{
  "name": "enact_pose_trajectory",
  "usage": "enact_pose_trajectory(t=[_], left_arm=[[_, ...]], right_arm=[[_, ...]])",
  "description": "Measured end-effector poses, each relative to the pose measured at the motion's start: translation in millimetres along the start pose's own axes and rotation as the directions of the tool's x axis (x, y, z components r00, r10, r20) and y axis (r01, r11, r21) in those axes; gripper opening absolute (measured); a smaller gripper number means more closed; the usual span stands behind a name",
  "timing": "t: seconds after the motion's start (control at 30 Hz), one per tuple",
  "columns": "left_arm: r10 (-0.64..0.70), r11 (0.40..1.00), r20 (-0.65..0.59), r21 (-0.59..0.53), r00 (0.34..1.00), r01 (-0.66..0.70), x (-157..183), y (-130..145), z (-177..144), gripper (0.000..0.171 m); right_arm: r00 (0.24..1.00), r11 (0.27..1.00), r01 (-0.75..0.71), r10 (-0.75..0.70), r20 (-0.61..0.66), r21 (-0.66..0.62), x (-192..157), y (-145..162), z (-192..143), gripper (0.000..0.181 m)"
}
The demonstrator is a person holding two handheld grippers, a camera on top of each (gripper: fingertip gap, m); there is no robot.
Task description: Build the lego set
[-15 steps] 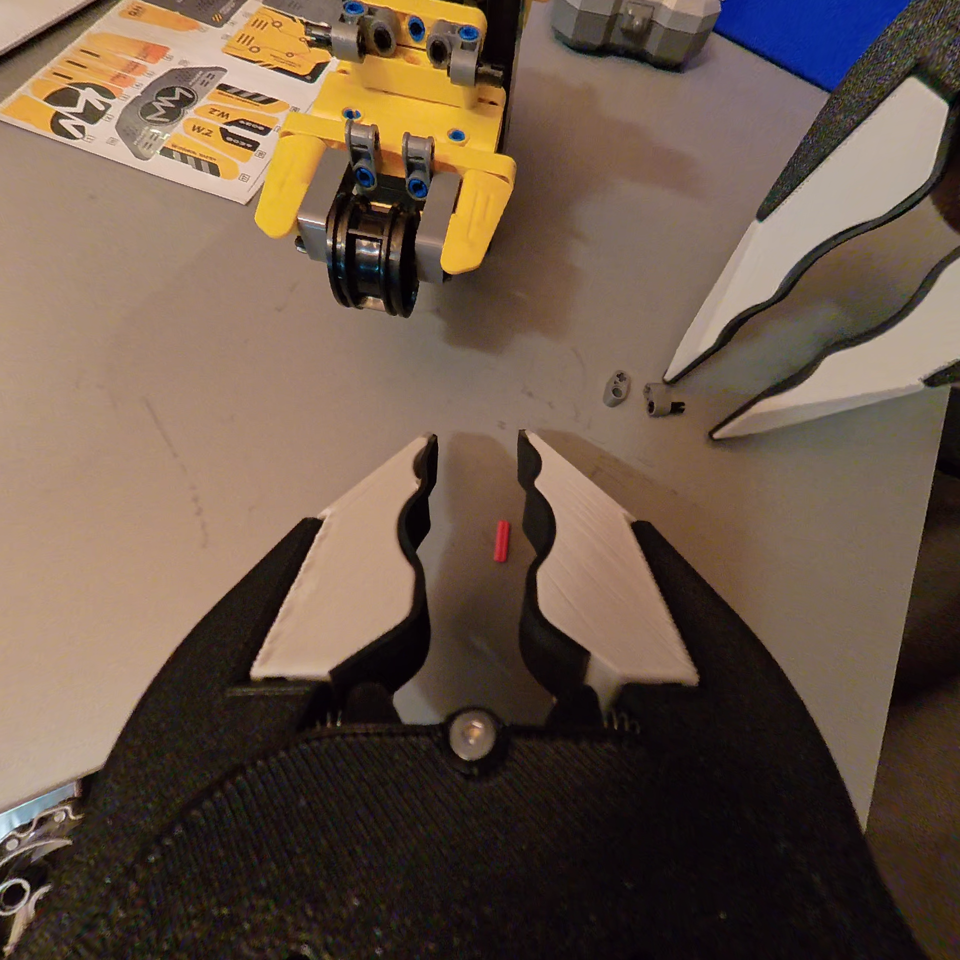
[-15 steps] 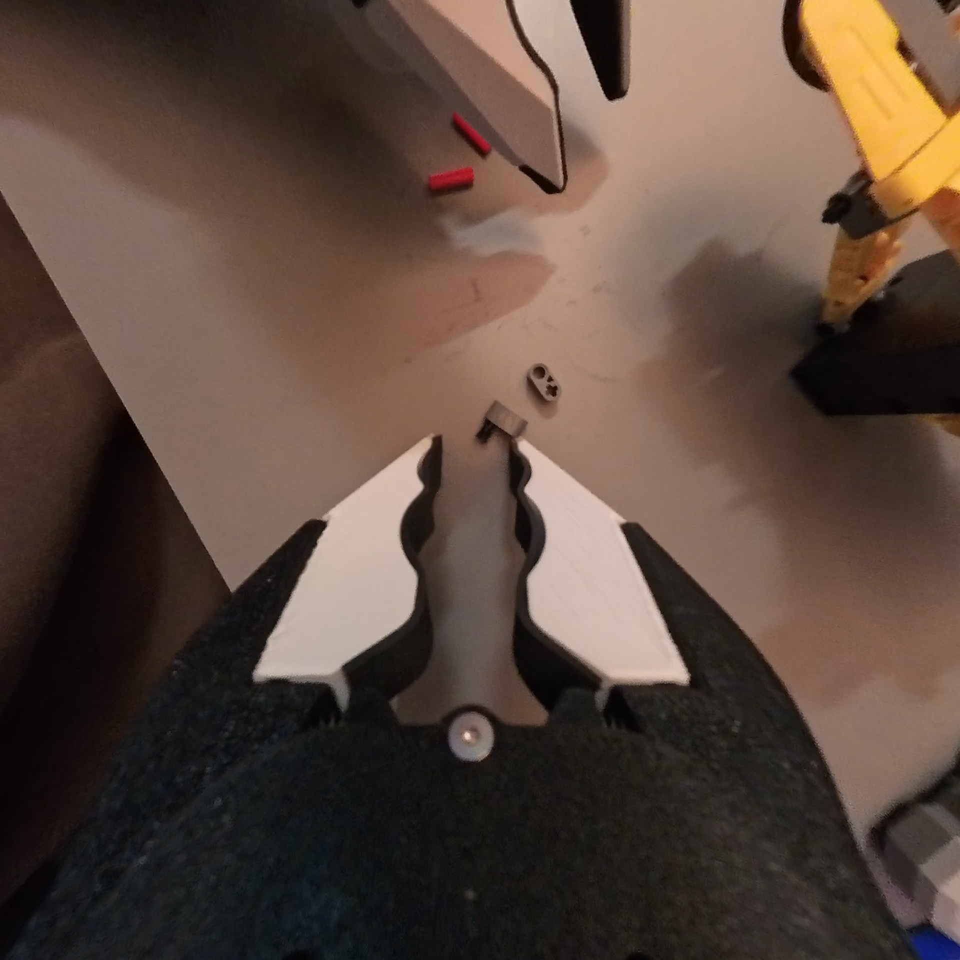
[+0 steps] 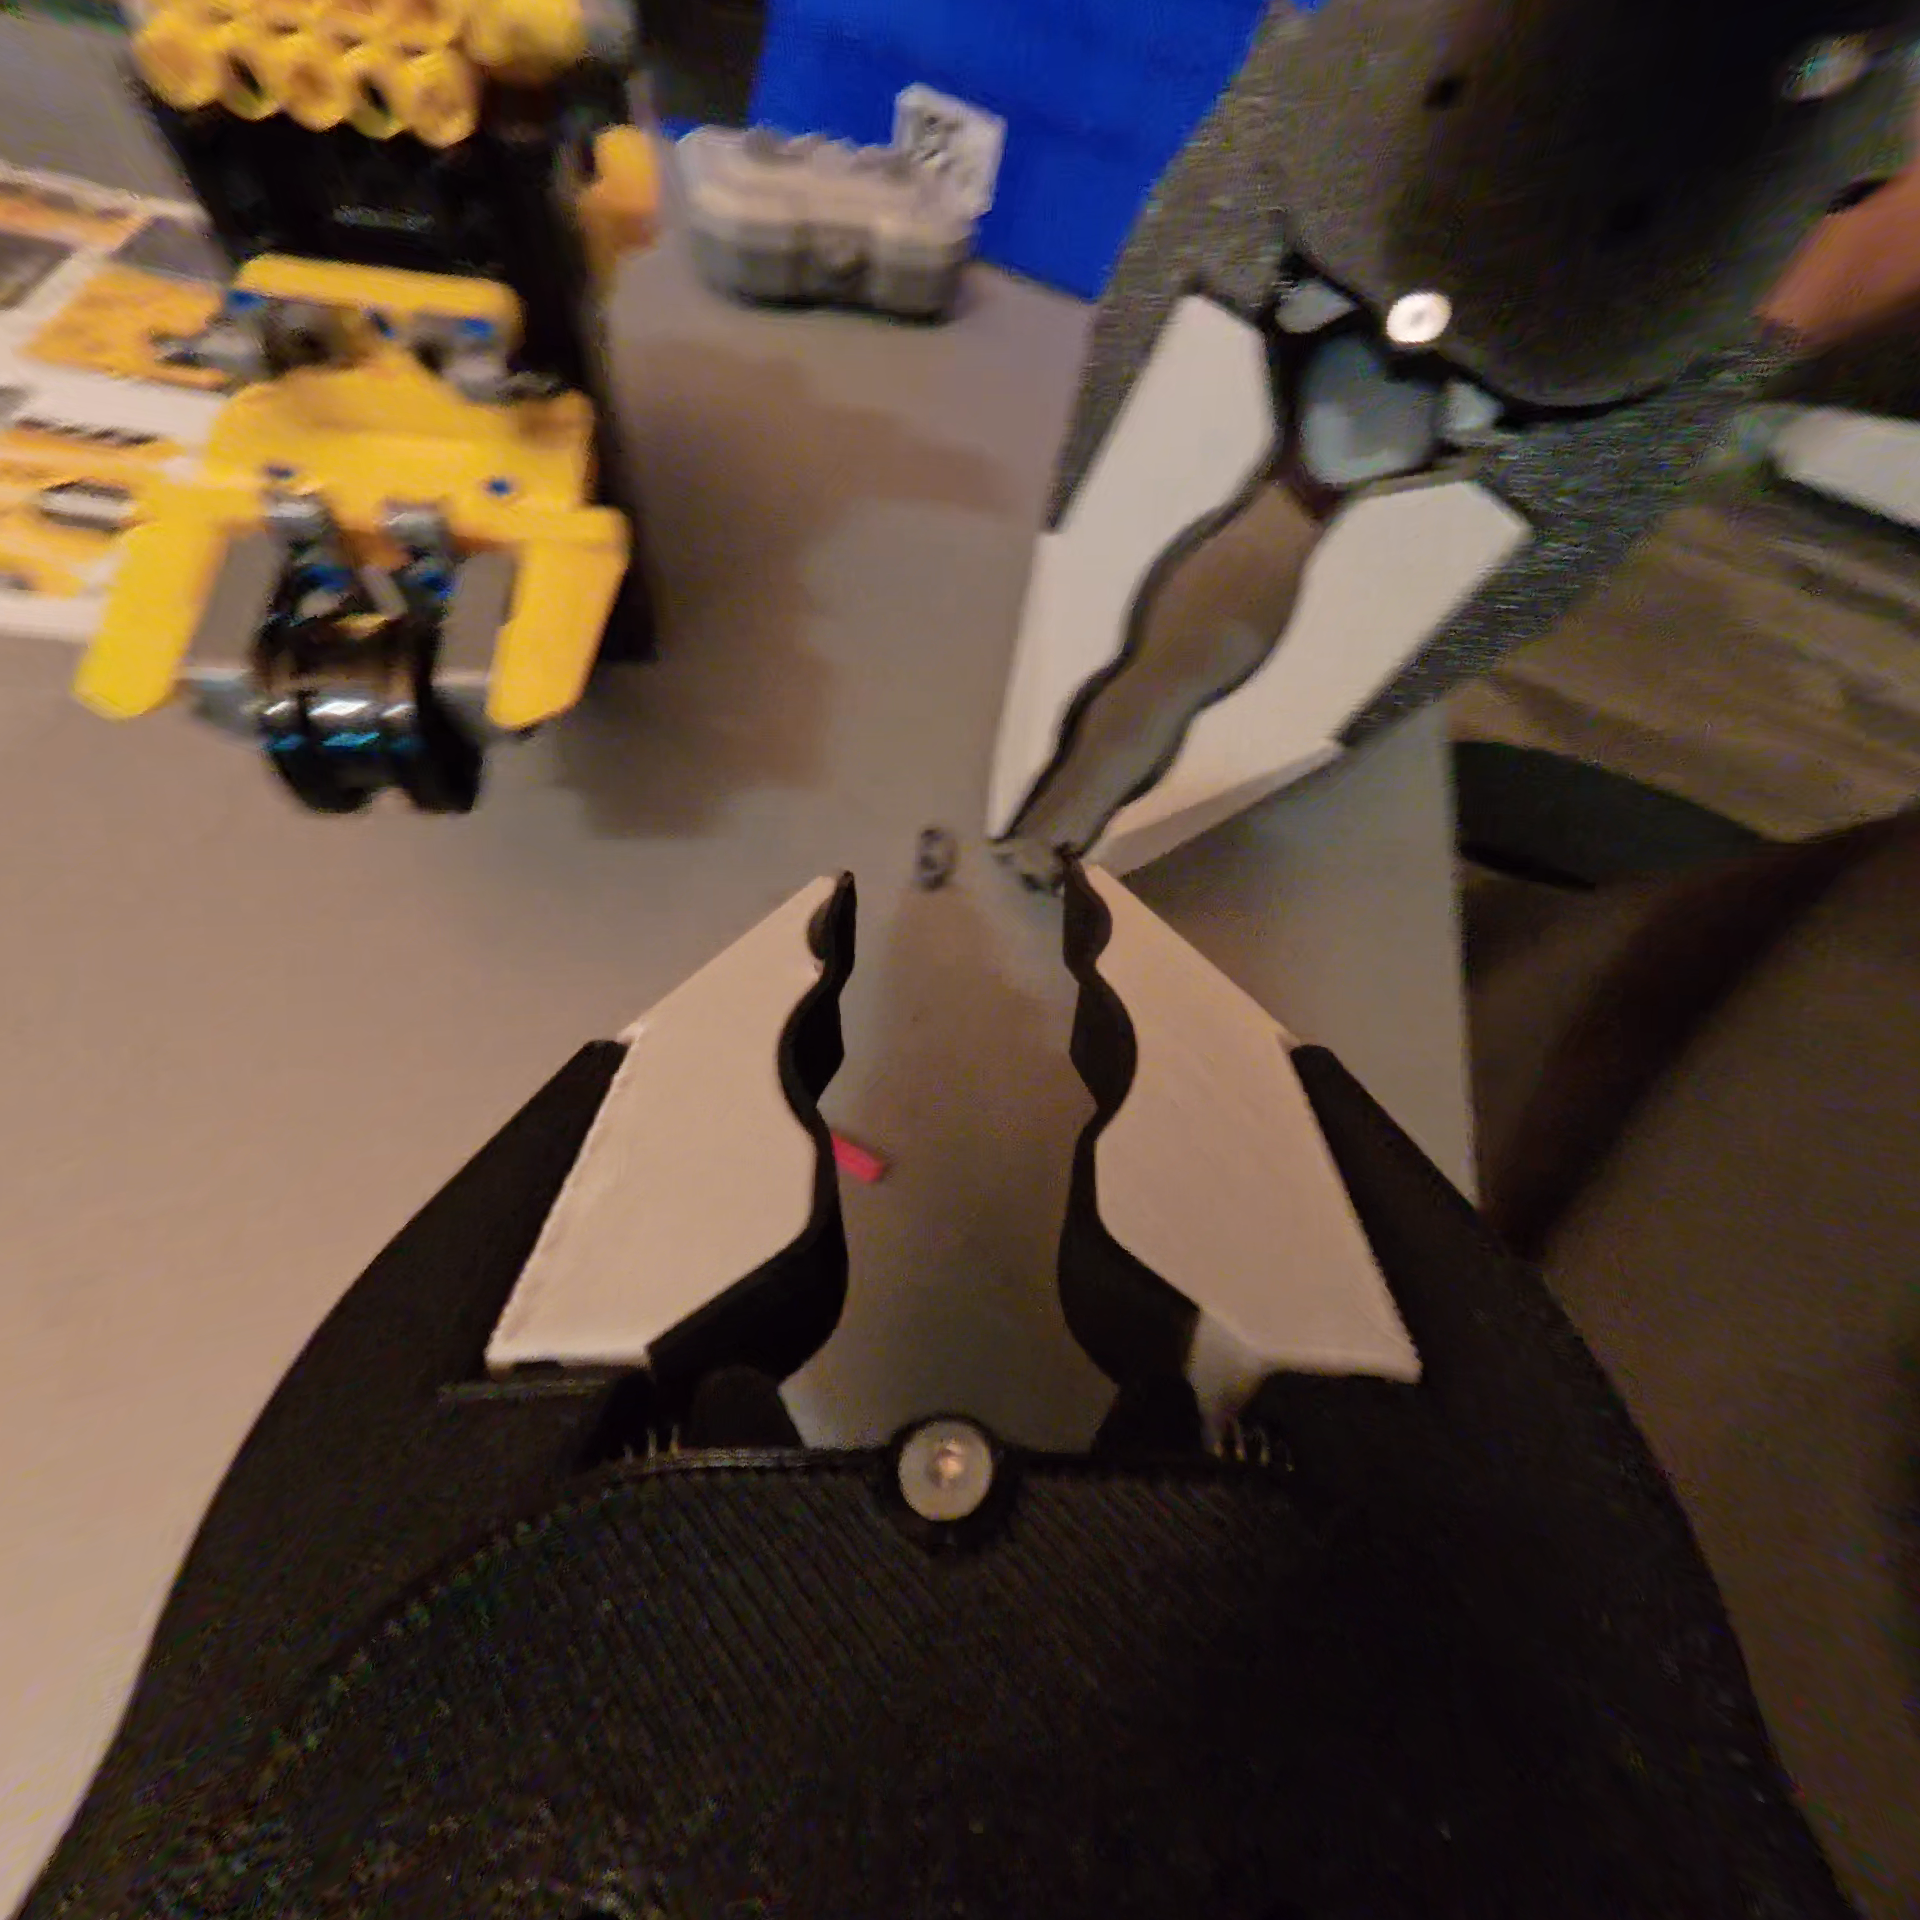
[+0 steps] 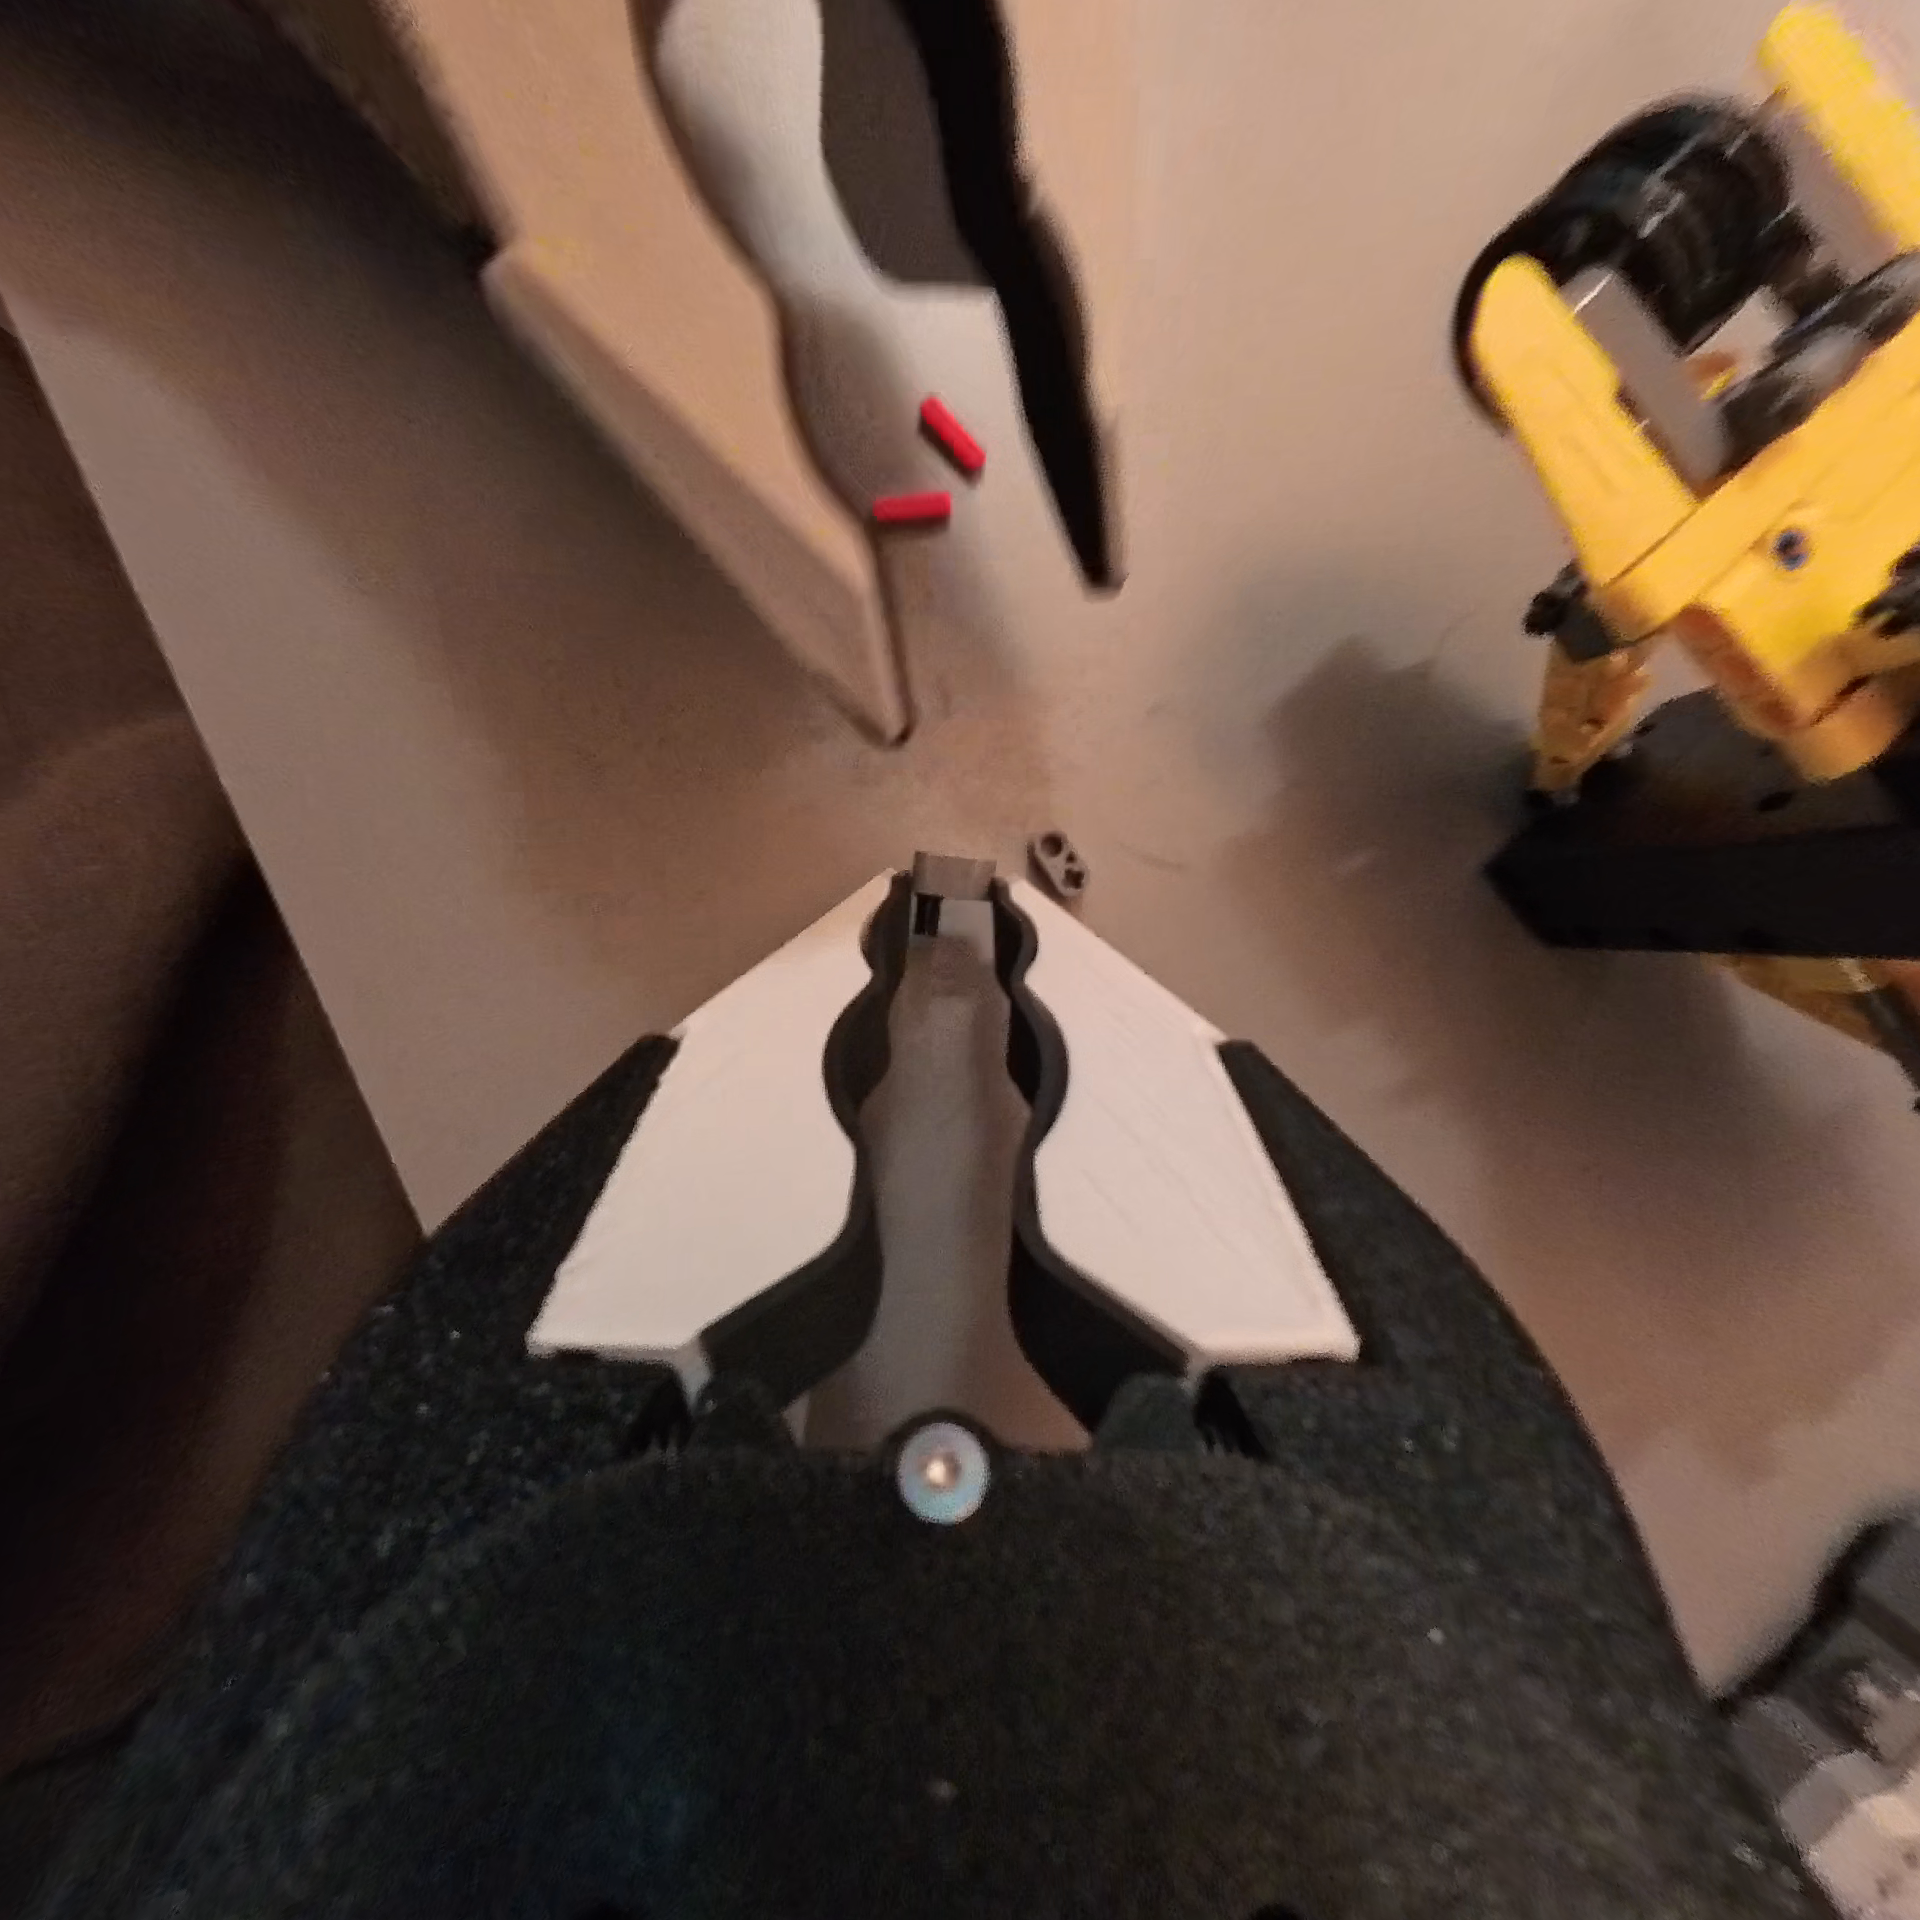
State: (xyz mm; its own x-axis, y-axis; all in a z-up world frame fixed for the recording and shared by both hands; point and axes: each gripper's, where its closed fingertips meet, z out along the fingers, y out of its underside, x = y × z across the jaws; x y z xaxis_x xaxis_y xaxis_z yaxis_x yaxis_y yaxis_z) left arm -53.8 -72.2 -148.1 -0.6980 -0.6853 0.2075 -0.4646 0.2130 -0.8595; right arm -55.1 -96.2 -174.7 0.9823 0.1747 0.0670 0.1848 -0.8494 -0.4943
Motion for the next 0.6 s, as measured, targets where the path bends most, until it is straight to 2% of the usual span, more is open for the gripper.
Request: enact_pose_trajectory(t=[0.07,0.13,0.23,0.3,0.43,0.53,0.6], left_arm=[[-0.019,0.999,-0.053,0.027,0.998,0.021,9,-5,-1,0.036],[-0.114,0.991,-0.133,0.057,0.985,0.123,13,-10,-4,0.036],[-0.299,0.915,-0.373,0.150,0.878,0.375,19,-34,-23,0.033],[-0.369,0.851,-0.472,0.175,0.801,0.496,15,-43,-34,0.028],[-0.382,0.832,-0.544,0.149,0.747,0.534,23,-45,-37,0.024],[-0.380,0.816,-0.606,0.135,0.699,0.561,30,-49,-40,0.008],[-0.383,0.801,-0.636,0.134,0.670,0.584,30,-52,-45,0.003]], right_arm=[[0.999,0.997,0.036,-0.034,-0.035,0.067,4,-12,-10,0.015],[0.991,0.986,0.108,-0.097,-0.093,0.126,7,-24,-19,0.015],[0.963,0.951,0.232,-0.194,-0.188,0.206,5,-43,-34,0.015],[0.944,0.922,0.294,-0.240,-0.225,0.251,-1,-54,-41,0.015],[0.910,0.877,0.373,-0.281,-0.305,0.304,-4,-71,-53,0.015],[0.887,0.852,0.417,-0.305,-0.347,0.316,-5,-79,-59,0.015],[0.869,0.839,0.443,-0.316,-0.380,0.315,-5,-82,-61,0.015]])
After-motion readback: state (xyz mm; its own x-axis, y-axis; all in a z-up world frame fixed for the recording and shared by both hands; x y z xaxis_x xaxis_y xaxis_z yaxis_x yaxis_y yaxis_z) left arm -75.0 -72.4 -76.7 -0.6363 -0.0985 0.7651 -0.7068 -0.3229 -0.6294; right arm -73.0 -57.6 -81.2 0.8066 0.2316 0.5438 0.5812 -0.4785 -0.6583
